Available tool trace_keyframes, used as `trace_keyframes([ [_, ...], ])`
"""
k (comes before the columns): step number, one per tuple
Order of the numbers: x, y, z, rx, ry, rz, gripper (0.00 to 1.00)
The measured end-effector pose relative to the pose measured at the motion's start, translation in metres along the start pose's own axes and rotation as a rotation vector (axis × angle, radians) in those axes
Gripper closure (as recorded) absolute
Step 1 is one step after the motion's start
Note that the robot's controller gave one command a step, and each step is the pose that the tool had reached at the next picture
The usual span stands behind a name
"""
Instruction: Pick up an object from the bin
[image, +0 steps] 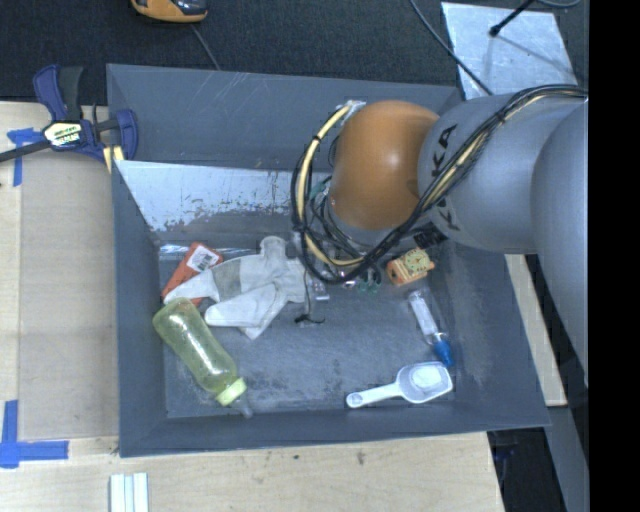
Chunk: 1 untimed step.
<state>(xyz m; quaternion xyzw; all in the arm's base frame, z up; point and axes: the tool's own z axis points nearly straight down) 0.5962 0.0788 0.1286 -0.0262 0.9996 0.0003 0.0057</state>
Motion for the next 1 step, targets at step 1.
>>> trace_keyframes([
  [1, -0.0223, 0.0063, 0.0569, 0.000, 0.002, -0.163, 1.00],
])
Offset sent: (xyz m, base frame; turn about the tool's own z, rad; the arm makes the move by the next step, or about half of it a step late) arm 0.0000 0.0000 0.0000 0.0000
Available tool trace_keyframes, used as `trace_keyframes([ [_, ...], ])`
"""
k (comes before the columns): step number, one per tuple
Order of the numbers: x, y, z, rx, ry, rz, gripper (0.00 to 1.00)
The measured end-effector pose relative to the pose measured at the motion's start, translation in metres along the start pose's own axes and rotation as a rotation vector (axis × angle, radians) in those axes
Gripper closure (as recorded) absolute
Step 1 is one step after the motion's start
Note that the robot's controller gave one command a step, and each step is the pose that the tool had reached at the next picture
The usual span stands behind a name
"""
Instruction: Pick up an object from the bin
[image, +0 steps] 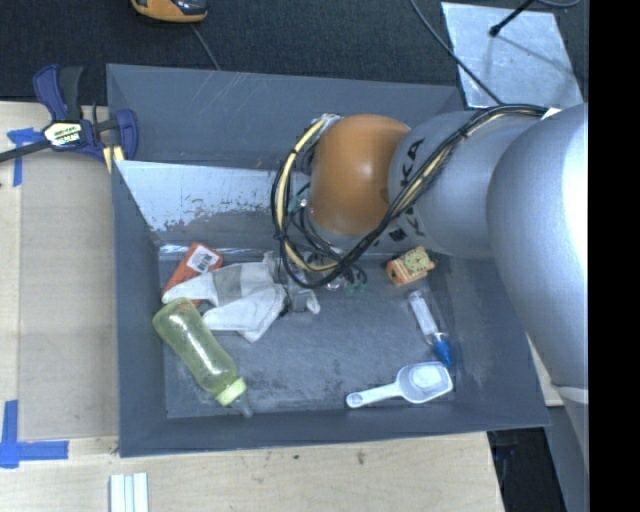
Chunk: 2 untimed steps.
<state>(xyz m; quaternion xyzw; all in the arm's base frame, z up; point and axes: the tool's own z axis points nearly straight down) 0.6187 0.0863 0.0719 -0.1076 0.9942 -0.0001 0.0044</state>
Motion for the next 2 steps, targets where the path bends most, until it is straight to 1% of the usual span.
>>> trace_keyframes([
  [1, 0.000, 0.000, 0.000, 0.000, 0.000, 0.000, 1.00],
  [2, 0.007, -0.021, -0.110, -0.001, 0.006, 0.021, 1.00],
])
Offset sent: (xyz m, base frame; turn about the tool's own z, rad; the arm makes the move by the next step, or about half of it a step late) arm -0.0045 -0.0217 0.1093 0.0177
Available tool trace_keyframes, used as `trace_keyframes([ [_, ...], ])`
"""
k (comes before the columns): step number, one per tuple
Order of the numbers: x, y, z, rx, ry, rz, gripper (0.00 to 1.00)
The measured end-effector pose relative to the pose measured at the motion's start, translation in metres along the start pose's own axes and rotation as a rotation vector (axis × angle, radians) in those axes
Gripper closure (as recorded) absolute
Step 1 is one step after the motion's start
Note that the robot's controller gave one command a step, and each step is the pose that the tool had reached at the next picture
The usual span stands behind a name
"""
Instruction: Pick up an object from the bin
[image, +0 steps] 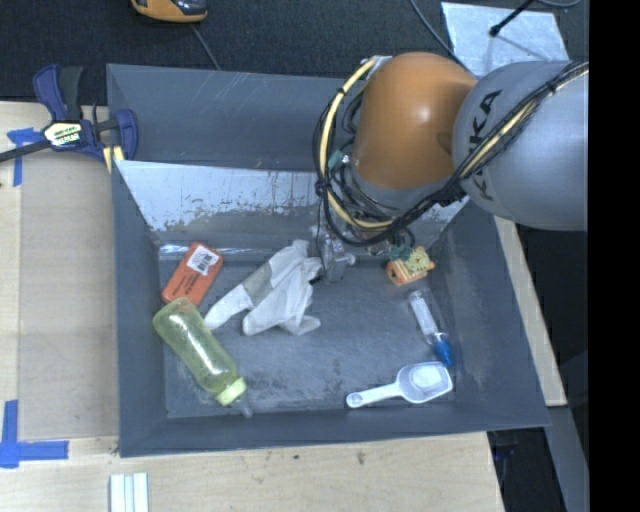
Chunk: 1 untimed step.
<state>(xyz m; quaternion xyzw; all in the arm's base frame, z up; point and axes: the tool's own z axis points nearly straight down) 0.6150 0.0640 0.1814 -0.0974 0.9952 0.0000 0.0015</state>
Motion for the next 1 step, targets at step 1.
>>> trace_keyframes([
  [1, 0.0000, -0.0001, 0.0000, 0.000, 0.000, 0.000, 1.00],
])
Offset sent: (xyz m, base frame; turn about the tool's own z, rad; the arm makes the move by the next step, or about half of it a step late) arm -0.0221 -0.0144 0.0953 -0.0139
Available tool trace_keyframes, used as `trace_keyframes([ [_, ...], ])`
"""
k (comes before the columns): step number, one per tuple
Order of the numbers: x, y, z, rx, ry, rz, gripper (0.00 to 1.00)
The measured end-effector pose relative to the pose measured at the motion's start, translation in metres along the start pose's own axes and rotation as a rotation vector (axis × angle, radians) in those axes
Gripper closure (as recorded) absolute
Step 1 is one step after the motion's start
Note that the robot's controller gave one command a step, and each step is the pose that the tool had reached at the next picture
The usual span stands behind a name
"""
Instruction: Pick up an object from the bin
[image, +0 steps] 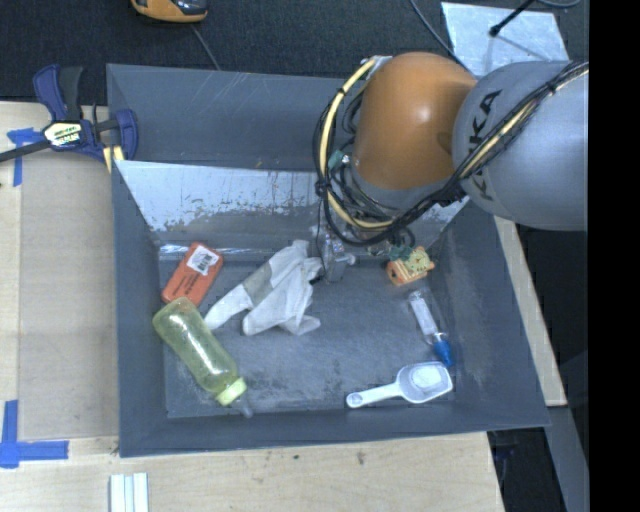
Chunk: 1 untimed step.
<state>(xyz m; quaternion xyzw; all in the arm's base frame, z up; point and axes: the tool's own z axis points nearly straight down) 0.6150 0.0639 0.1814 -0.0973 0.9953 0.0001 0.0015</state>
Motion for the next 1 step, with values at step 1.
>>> trace_keyframes([
  [1, 0.0235, -0.0107, -0.0957, 0.000, 0.000, -0.011, 1.00],
])
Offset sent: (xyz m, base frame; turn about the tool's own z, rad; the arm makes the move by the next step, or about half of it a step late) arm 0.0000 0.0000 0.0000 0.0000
